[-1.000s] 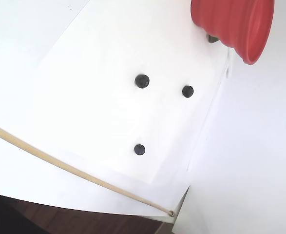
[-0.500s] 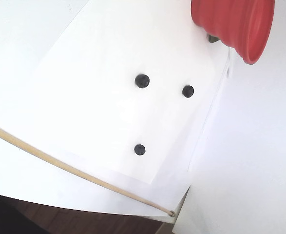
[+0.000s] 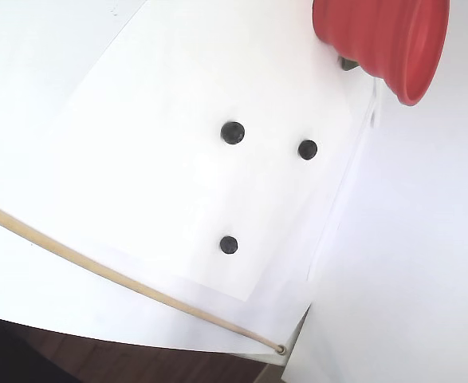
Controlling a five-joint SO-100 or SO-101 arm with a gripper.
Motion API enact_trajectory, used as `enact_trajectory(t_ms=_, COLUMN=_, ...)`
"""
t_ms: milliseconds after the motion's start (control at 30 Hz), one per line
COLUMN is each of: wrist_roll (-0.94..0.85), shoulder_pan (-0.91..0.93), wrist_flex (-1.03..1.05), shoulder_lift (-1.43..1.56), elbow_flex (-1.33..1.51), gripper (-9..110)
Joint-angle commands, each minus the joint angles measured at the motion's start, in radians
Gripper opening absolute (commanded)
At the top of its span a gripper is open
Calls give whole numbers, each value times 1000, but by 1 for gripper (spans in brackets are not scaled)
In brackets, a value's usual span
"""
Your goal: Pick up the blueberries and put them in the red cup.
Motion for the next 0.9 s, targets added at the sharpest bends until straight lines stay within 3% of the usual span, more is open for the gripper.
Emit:
enact_trajectory(t_ms=0, wrist_roll=-38, shoulder_pan=-17, wrist_flex=-64, shoulder_lift=-15, elbow_flex=8, gripper=15)
enact_trajectory(t_ms=867, wrist_roll=-236, shoulder_pan=14, wrist_flex=-426, shoulder_lift=-183, elbow_flex=221, gripper=16)
